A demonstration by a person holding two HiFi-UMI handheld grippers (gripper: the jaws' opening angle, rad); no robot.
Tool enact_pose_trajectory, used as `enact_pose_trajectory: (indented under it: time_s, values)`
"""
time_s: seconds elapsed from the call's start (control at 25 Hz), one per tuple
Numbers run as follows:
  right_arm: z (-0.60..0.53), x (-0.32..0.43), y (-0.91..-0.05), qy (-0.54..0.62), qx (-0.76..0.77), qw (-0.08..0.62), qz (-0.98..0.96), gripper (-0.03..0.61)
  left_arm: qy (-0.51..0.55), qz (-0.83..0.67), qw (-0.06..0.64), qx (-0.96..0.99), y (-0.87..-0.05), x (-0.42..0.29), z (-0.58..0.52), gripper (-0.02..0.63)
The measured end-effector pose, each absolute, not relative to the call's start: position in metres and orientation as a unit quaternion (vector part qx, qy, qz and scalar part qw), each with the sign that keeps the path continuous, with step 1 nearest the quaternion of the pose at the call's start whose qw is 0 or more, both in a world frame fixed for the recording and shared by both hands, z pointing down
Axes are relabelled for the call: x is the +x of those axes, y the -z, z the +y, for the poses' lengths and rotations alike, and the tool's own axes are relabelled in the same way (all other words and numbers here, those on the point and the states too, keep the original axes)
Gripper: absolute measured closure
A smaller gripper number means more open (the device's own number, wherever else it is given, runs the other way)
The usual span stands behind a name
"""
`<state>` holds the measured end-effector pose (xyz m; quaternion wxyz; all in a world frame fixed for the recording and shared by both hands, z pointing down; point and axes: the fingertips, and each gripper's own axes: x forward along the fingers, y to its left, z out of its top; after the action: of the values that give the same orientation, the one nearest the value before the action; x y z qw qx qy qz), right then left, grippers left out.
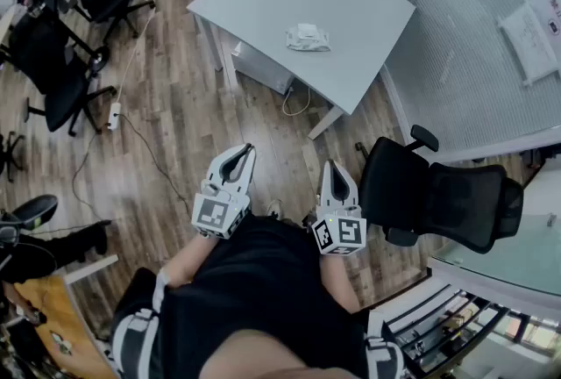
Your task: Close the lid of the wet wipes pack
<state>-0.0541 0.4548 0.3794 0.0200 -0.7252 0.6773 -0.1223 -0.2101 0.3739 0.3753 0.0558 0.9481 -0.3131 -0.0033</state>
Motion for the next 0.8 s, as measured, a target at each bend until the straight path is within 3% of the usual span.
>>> enact_pose_trajectory:
  time_s: [0.68,0.8]
  values:
    - [0.440,-0.055,-0.377,0.117,-0.737,0.023,0.666,0.550,-0.001,-0.312,0.068,0.948,-0.380,-0.214,0.361,0.578]
    - [0.435,-0.060,-0.384,0.126,-0.731,0.019,0.670,0.440,0.000,-0.313,0.071,0.947,-0.383,-0.218,0.358,0.578]
